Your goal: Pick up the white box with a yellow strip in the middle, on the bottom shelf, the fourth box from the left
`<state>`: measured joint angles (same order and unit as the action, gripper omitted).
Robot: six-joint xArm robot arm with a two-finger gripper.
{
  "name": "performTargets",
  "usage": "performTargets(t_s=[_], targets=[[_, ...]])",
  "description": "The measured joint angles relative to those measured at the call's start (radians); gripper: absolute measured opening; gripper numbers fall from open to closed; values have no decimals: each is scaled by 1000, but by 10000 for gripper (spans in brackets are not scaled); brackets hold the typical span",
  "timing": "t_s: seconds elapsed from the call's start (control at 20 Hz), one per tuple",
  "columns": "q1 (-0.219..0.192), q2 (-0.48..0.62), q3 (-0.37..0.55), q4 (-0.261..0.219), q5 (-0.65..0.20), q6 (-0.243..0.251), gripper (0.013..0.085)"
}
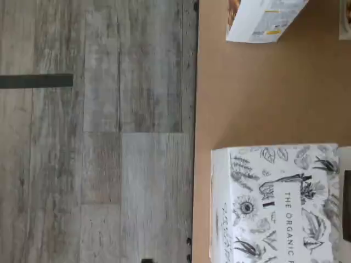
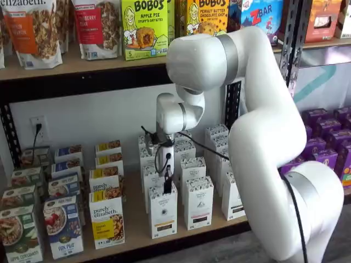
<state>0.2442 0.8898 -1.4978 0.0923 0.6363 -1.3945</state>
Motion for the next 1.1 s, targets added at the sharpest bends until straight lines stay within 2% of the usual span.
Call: performTargets(t_s=[0.1, 0.25, 0.65, 1.1], targets=[[2, 7, -13, 32, 16, -23, 850], [10, 18, -30, 48, 22, -28, 850], [18, 57, -73, 31, 23, -7, 850], [0, 132, -158, 12, 29, -8, 850]])
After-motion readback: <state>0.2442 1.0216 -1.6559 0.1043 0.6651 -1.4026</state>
